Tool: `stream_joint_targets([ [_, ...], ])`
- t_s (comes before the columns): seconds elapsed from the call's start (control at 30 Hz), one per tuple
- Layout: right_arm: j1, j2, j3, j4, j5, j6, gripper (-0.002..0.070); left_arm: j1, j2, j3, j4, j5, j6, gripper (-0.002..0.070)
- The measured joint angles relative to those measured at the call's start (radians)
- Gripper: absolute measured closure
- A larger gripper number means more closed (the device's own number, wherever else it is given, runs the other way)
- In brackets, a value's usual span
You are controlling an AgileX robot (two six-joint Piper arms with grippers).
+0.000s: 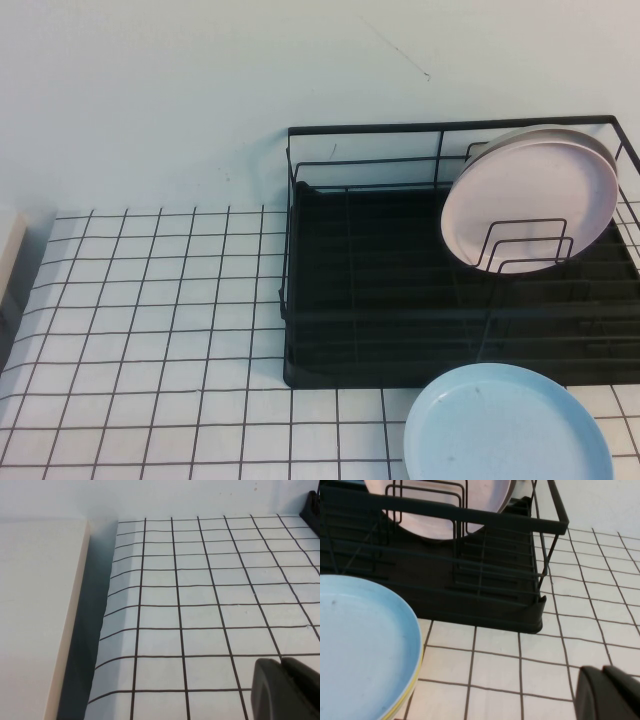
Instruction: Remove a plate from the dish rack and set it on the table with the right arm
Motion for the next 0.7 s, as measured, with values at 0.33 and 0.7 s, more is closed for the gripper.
stream_joint_targets([
  [0.33, 0.000, 0.000, 0.005, -0.004, -0.051, 0.000, 0.0680, 0.000, 0.000, 0.000, 0.000, 0.000, 0.000, 0.0678],
  [0.7, 0.000, 0.000, 0.011, -0.004, -0.695, 0.000, 0.0680, 0.000, 0.000, 0.000, 0.000, 0.000, 0.000, 0.0678],
])
